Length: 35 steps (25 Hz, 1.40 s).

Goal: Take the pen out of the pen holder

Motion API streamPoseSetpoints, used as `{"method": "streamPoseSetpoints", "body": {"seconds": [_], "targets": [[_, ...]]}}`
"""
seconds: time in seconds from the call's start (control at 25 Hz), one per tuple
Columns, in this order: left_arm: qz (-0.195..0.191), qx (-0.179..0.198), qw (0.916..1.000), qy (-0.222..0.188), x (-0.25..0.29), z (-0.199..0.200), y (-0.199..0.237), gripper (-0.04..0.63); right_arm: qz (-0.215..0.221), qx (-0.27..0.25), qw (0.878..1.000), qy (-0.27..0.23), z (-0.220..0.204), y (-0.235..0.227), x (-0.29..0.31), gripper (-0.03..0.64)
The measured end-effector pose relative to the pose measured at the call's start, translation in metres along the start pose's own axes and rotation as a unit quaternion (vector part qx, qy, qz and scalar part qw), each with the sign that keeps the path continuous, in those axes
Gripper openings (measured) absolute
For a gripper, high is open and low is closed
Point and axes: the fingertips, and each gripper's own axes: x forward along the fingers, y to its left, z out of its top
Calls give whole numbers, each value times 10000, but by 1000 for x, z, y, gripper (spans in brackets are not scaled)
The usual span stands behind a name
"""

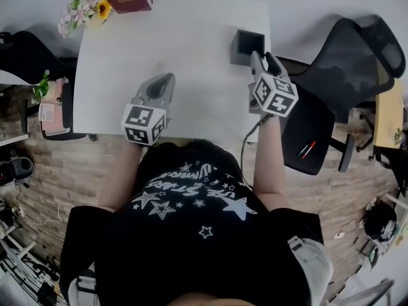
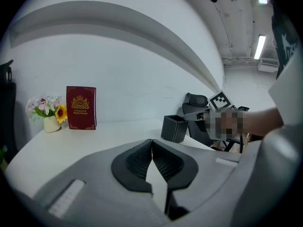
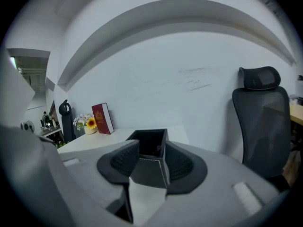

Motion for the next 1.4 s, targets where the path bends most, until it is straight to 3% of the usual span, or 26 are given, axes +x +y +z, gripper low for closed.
{"method": "streamPoseSetpoints", "body": {"seconds": [0.48,0.6,0.84,1.12,1.4], "targets": [[95,-84,9999,45,-10,-10,2,12,-376,-273,9989,27,2,-1,-2,123],[88,-89,9999,40,-12,-11,3,12,-471,-368,9982,13,3,-1,-4,84],[61,-87,9999,32,-15,-12,2,12,-381,-380,9986,1,5,3,-4,47],[-27,-63,10000,-11,-23,-13,5,12,-304,-390,9981,-374,26,17,-11,35],[-56,-45,9998,-180,-49,-6,29,12,-519,-465,9942,-825,59,39,-36,35]]}}
